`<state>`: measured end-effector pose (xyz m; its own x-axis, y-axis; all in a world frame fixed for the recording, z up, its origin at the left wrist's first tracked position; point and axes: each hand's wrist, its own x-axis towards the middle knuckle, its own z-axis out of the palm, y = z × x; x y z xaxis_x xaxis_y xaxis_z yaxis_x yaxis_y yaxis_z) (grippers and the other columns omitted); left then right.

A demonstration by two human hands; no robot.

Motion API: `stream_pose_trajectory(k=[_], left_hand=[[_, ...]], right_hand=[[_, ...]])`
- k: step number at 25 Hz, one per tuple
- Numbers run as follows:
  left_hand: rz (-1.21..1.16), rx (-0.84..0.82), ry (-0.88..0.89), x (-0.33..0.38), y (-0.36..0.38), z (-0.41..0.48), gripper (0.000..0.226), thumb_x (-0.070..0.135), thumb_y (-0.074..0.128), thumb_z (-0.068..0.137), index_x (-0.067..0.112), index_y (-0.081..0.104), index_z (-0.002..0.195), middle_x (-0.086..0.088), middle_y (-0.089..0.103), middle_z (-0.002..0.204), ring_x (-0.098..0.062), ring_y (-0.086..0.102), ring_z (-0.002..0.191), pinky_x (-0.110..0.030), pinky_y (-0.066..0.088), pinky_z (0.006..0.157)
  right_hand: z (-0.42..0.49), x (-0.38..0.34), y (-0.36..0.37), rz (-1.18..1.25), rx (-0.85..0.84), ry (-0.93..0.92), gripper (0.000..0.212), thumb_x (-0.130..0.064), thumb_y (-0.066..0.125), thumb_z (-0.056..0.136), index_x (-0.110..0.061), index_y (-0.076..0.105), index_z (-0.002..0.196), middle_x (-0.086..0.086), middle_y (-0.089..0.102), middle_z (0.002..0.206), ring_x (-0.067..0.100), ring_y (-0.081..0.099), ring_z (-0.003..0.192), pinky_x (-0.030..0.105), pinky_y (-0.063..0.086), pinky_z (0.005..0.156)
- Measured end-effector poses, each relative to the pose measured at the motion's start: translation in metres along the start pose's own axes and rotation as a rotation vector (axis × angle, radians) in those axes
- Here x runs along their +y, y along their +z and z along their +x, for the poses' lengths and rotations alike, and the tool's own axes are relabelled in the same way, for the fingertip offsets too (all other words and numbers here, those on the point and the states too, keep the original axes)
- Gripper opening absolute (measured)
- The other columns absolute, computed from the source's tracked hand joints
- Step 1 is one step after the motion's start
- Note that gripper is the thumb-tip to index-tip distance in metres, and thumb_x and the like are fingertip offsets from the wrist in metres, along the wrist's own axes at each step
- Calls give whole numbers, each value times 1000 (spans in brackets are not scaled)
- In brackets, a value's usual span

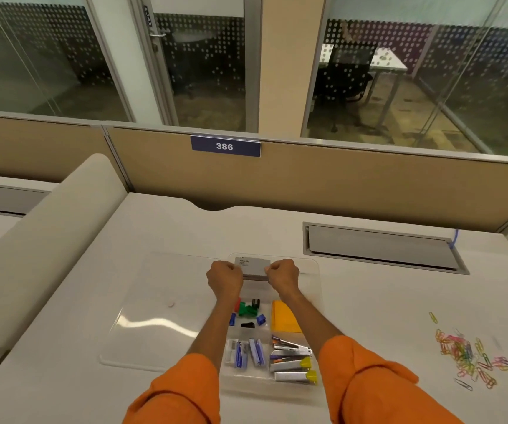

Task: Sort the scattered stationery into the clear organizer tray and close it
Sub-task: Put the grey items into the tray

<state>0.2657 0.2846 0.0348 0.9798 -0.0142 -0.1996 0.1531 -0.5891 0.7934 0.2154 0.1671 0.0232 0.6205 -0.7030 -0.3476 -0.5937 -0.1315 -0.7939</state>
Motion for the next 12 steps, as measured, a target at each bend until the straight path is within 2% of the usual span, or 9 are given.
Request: stream_pose_trajectory(k=[2,4,6,8,10,12], left_hand=[[-11,25,-4,-2,5,0,26,9,68,82,-1,66,58,-11,60,55,-18,51,47,-20,40,45],[-12,20,4,-6,10,1,30,13,70,83,-5,67,59,-15,62,55,-20,51,45,-20,39,45],[0,23,6,-9,13,3,33,15,70,84,-5,66,59,-13,60,52,-19,51,43,-21,39,44],[30,30,5,-11,14,3,36,16,67,86,-3,64,56,-6,53,47,-16,47,41,-20,34,41],[50,26,7,-9,15,2,37,14,64,87,1,58,53,-2,48,45,-13,44,41,-20,29,40],[61,25,8,-8,15,2,39,14,63,88,7,51,52,0,45,46,-11,42,42,-21,27,41]], right_hand=[[5,2,1,-11,35,-18,16,-13,72,82,3,73,79,17,71,82,30,69,76,40,60,73],[6,2,1,-16,69,-26,14,-13,74,80,1,72,81,14,71,84,27,69,74,39,60,70],[6,1,1,-53,86,-42,12,-12,73,80,-1,71,82,12,70,85,21,66,73,29,55,60],[5,-1,2,-102,75,-71,14,-12,71,81,2,70,81,11,69,82,15,58,69,21,42,50],[4,-4,5,-134,35,-91,21,-14,74,79,2,65,69,10,63,69,14,51,60,22,37,47],[4,-4,8,-190,-5,-117,38,-15,77,75,-8,46,54,1,45,56,11,39,51,23,30,44]])
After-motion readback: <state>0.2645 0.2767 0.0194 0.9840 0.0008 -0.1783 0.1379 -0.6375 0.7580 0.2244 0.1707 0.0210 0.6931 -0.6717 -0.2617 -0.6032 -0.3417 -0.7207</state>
